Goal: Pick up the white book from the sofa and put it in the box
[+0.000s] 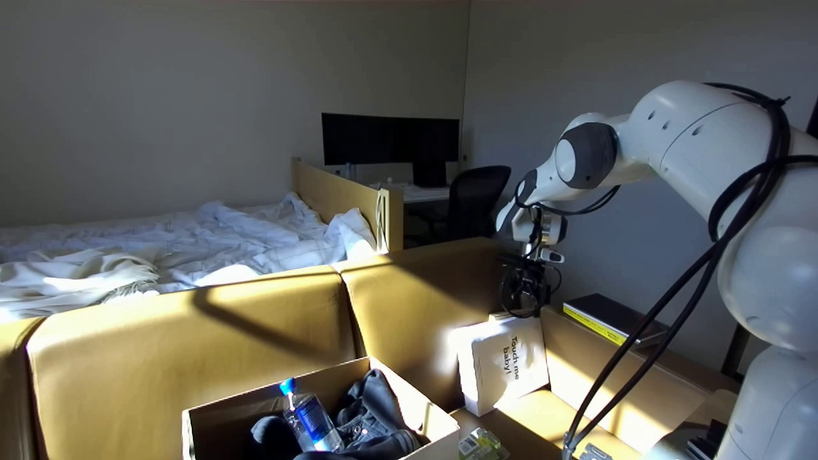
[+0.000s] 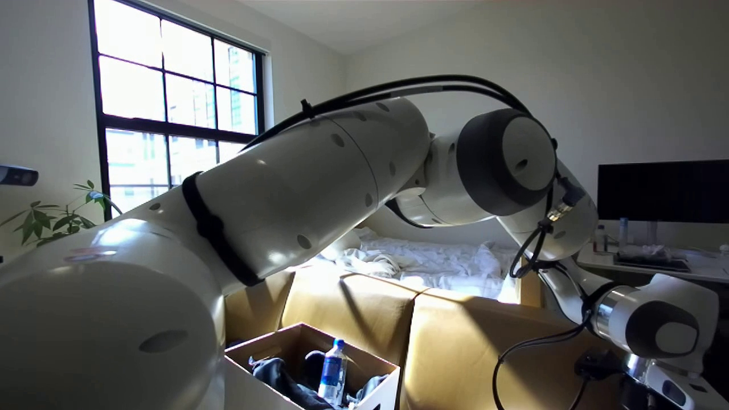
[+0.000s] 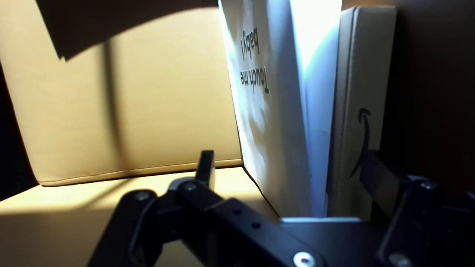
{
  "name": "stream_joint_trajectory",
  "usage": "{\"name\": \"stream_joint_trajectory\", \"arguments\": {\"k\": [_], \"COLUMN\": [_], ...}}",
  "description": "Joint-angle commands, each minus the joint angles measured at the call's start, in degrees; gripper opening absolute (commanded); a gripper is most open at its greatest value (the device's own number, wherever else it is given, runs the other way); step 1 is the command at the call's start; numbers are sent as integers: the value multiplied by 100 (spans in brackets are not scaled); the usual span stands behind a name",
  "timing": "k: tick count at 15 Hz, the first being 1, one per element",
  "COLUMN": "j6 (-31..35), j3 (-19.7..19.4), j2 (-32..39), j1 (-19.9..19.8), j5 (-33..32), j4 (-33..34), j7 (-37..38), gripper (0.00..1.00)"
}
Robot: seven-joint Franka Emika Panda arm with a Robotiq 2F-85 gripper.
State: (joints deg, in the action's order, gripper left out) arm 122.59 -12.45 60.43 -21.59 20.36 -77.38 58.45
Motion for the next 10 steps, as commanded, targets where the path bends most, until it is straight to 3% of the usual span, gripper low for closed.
{"name": "stream_joint_trajectory", "arguments": {"k": [1, 7, 10], "j6": [-284, -463, -645], "j3": [151, 187, 178], "j2": [369, 574, 469], "j1": [8, -5, -27], "j5": [19, 12, 22], "j4": [410, 796, 674], "j7": [-41, -29, -67], "gripper": [100, 100, 100]}}
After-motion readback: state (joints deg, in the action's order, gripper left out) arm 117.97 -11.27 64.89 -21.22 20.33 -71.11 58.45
